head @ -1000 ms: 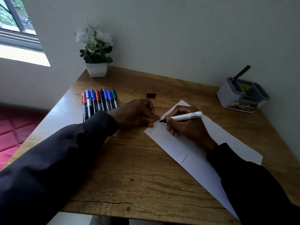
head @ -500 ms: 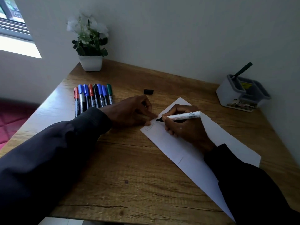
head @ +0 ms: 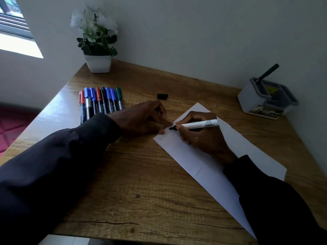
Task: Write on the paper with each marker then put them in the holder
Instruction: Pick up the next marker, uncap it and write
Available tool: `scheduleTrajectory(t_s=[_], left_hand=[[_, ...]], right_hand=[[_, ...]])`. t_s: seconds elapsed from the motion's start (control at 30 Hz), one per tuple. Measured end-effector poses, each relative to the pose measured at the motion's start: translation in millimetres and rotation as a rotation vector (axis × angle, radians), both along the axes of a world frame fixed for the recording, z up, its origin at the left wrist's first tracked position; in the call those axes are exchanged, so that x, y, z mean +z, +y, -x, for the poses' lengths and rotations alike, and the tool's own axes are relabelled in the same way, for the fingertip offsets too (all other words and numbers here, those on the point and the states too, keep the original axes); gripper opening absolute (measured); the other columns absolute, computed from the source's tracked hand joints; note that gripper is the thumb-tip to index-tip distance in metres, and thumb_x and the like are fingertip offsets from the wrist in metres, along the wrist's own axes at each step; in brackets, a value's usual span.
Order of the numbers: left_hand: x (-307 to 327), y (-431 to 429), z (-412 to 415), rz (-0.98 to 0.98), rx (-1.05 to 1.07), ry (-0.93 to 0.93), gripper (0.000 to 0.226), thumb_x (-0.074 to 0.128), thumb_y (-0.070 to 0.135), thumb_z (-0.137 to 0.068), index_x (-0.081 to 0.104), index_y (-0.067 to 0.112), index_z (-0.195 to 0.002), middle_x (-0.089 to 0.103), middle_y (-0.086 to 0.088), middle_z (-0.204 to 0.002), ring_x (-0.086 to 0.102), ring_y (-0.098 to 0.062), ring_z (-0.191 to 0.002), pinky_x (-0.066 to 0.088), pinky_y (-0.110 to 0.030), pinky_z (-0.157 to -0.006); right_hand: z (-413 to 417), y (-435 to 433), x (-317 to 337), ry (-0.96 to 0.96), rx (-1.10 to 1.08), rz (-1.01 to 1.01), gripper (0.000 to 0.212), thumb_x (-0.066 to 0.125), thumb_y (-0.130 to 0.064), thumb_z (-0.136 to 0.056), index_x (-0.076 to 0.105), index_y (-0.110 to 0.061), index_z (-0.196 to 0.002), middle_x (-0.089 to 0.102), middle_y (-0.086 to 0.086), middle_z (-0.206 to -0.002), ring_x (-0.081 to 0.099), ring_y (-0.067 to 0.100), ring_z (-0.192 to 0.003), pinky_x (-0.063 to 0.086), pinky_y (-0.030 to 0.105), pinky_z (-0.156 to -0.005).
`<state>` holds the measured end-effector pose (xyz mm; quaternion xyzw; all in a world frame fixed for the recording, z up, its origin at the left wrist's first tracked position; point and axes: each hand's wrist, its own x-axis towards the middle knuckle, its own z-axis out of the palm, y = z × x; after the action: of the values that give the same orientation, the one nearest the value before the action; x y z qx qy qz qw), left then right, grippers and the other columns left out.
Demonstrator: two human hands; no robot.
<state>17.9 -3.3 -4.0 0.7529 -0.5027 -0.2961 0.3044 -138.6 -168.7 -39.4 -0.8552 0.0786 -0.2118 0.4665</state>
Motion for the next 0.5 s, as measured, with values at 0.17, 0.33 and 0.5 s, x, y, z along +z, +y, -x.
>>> scheduleTrajectory(t_s=[0.17,0.33,0.5], left_hand=[[1.4,-0.1,0.8,0.000,-0.011,-0.029,0.038,0.069,0.019,-0.085,0.050,0.023,-0.118,0.049,0.022,-0.097,0.052,0.010,-0.083,0.045,0.000,-0.062],[2.3,0.6,0.0,-0.011,-0.016,-0.025,0.040,0.069,0.020,-0.086,0.050,0.022,-0.121,0.051,0.021,-0.099,0.053,0.009,-0.085,0.047,-0.006,-0.062],[1.7,-0.1,0.7,-0.017,0.001,-0.029,0.039,0.069,0.021,-0.085,0.048,0.026,-0.118,0.051,0.022,-0.096,0.053,0.010,-0.082,0.046,-0.003,-0.059]], right_hand=[[1.6,-1.4,1.9,-0.061,0.017,0.084,0.006,0.073,-0.038,-0.079,0.067,-0.039,-0.078,0.071,-0.021,-0.070,0.070,0.008,-0.062,0.061,0.031,-0.057],[1.7,-3.5,-0.9,-0.067,0.005,0.112,0.012,0.075,-0.029,-0.080,0.073,-0.018,-0.080,0.073,-0.001,-0.071,0.070,0.014,-0.060,0.059,0.041,-0.055],[1.6,-4.4,-0.9,-0.064,0.005,0.101,0.012,0.074,-0.030,-0.080,0.072,-0.018,-0.080,0.073,0.000,-0.071,0.070,0.015,-0.059,0.059,0.042,-0.054]])
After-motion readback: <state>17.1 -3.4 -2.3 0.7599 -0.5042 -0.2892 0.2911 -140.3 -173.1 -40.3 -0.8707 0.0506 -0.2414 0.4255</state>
